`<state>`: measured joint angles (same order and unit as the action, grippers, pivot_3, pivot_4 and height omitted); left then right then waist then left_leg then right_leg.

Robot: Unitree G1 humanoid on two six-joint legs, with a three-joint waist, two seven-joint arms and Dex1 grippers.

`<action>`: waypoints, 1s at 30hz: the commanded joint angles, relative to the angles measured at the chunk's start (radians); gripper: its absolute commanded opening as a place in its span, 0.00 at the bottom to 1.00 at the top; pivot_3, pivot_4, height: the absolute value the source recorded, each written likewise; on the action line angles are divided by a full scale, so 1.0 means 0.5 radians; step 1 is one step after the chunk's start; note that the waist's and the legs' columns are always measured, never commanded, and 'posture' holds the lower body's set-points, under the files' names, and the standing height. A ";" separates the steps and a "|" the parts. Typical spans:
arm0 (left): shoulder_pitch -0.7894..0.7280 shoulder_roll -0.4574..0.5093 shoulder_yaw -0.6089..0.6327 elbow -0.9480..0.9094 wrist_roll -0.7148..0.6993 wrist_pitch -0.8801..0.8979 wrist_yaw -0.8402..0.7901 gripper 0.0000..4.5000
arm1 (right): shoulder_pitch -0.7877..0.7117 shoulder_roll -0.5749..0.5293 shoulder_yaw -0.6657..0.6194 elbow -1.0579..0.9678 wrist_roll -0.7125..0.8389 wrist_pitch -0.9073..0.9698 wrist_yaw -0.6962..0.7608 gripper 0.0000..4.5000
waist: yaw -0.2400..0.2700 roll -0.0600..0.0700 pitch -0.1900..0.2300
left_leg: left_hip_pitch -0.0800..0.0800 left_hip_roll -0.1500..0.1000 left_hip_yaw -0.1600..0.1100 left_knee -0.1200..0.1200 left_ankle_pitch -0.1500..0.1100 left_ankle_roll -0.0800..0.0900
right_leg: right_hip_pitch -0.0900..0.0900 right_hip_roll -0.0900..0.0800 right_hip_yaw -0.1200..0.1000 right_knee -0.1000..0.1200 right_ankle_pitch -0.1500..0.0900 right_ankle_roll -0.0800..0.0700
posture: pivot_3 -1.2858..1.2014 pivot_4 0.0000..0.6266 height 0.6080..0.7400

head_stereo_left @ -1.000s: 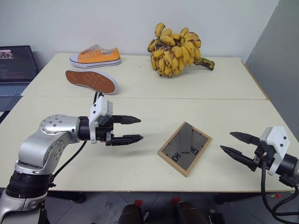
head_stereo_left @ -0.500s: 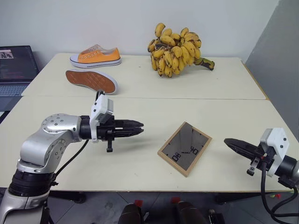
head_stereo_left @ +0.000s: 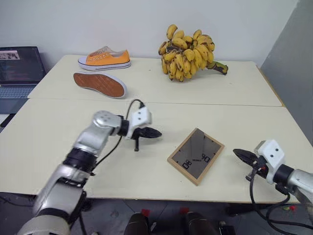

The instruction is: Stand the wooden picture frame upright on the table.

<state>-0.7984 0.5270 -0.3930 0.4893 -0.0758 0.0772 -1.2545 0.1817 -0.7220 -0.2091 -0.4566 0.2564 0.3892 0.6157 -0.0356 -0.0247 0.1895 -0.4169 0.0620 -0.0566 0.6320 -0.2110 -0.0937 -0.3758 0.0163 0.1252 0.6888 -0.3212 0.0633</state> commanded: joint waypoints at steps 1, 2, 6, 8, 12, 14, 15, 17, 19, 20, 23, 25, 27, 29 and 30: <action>-0.108 -0.132 -0.053 0.197 0.134 -0.201 0.030 0.00 | -0.085 0.051 0.048 0.042 -0.139 -0.013 -0.142 0.00 | -0.001 0.000 0.000 | -0.001 0.000 0.001 -0.002 0.000 0.000 | -0.002 0.000 0.001 0.001 0.000 0.000 | 0.52 0.24 1.00; -0.125 -0.179 -0.065 0.244 0.164 -0.232 0.042 0.00 | -0.101 0.067 0.078 0.064 -0.175 -0.015 -0.162 0.00 | -0.001 0.000 0.000 | 0.000 0.000 0.000 -0.003 0.000 0.000 | -0.002 0.000 0.000 0.002 0.000 -0.001 | 0.52 0.24 1.00; -0.159 -0.299 -0.086 0.334 0.240 -0.305 0.076 0.00 | -0.113 0.131 0.147 0.079 -0.219 -0.014 -0.197 0.00 | 0.006 0.001 0.000 | 0.000 -0.001 -0.001 -0.003 0.000 0.000 | -0.001 0.000 0.000 0.002 -0.001 -0.001 | 0.52 0.24 1.00; -0.164 -0.330 -0.073 0.343 0.254 -0.315 0.068 0.00 | -0.110 0.154 0.159 0.077 -0.231 -0.011 -0.203 0.00 | 0.007 0.001 0.000 | 0.000 -0.001 0.000 -0.003 0.000 0.000 | 0.000 -0.001 0.000 0.002 0.000 -0.001 | 0.52 0.24 1.00; -0.159 -0.335 -0.059 0.328 0.269 -0.333 0.024 0.00 | -0.105 0.200 0.195 0.093 -0.264 -0.006 -0.220 0.00 | 0.006 0.001 0.000 | 0.001 -0.001 -0.001 -0.002 0.000 0.000 | 0.001 -0.001 -0.001 0.004 0.000 -0.001 | 0.52 0.24 1.00; -0.161 -0.313 -0.050 0.324 0.273 -0.335 -0.008 0.00 | -0.123 0.228 0.228 0.115 -0.273 -0.004 -0.221 0.00 | 0.006 0.001 0.000 | 0.001 -0.001 -0.001 -0.002 0.000 0.000 | 0.001 0.000 -0.001 0.005 0.000 -0.001 | 0.52 0.24 1.00; -0.163 -0.304 -0.044 0.326 0.273 -0.326 -0.019 0.00 | -0.144 0.241 0.248 0.131 -0.275 -0.005 -0.222 0.00 | 0.006 0.001 -0.001 | 0.002 -0.001 -0.001 -0.002 0.000 0.000 | 0.001 0.000 -0.001 0.005 0.000 -0.001 | 0.52 0.24 1.00; -0.162 -0.286 -0.031 0.316 0.273 -0.295 -0.029 0.00 | -0.218 0.270 0.293 0.171 -0.280 0.003 -0.222 0.00 | 0.004 0.001 -0.001 | 0.002 -0.001 -0.001 -0.002 0.000 0.000 | 0.001 0.000 -0.001 0.006 0.000 -0.001 | 0.52 0.24 1.00; -0.143 -0.260 -0.023 0.267 0.268 -0.260 -0.047 0.00 | -0.291 0.298 0.330 0.204 -0.280 0.010 -0.215 0.00 | -0.009 0.001 -0.001 | 0.002 -0.001 -0.001 -0.001 0.000 0.000 | 0.001 0.000 0.000 0.007 0.000 -0.001 | 0.52 0.24 1.00; -0.128 -0.243 -0.020 0.231 0.262 -0.243 -0.062 0.00 | -0.331 0.312 0.350 0.225 -0.281 0.011 -0.210 0.00 | -0.012 0.001 -0.001 | 0.003 -0.001 -0.001 -0.001 0.000 0.000 | 0.001 0.000 0.000 0.008 0.000 -0.001 | 0.52 0.24 1.00; -0.084 -0.182 -0.001 0.111 0.234 -0.187 -0.107 0.00 | -0.470 0.354 0.427 0.307 -0.304 0.006 -0.196 0.00 | -0.027 0.001 -0.001 | 0.004 0.000 -0.002 -0.001 0.001 0.001 | 0.000 0.000 -0.001 0.012 0.000 -0.001 | 0.52 0.24 1.00; -0.055 -0.137 0.022 0.021 0.207 -0.123 -0.128 0.00 | -0.582 0.394 0.486 0.384 -0.325 -0.005 -0.189 0.00 | -0.039 0.001 -0.001 | 0.004 0.000 -0.002 -0.001 0.001 0.001 | -0.001 0.000 -0.001 0.013 -0.001 -0.001 | 0.52 0.24 1.00; -0.026 -0.098 0.052 -0.070 0.176 -0.040 -0.142 0.00 | -0.690 0.441 0.539 0.457 -0.331 -0.008 -0.183 0.00 | -0.044 0.001 0.000 | 0.004 0.000 -0.002 -0.001 0.002 0.002 | -0.001 0.000 -0.001 0.015 -0.001 -0.001 | 0.52 0.24 1.00; 0.005 -0.069 0.080 -0.154 0.153 0.027 -0.142 0.00 | -0.774 0.478 0.582 0.522 -0.345 -0.021 -0.180 0.00 | -0.051 0.001 0.000 | 0.003 0.000 -0.002 -0.001 0.002 0.002 | -0.002 0.000 -0.001 0.015 0.000 -0.001 | 0.52 0.24 1.00; 0.025 -0.052 0.093 -0.201 0.144 0.065 -0.141 0.00 | -0.816 0.500 0.604 0.557 -0.353 -0.030 -0.178 0.00 | -0.048 0.002 0.000 | 0.003 0.000 -0.001 -0.001 0.002 0.002 | -0.003 0.000 -0.001 0.017 0.000 -0.001 | 0.52 0.24 1.00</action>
<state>-0.7940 0.4870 -0.3834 0.4603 0.0302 0.0774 -1.3216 -0.1900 -0.4842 0.0734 -0.1807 0.0903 0.3994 0.5213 -0.0595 -0.0239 0.1894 -0.4153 0.0621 -0.0574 0.6314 -0.2100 -0.0926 -0.3777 0.0165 0.1247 0.6974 -0.3215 0.0627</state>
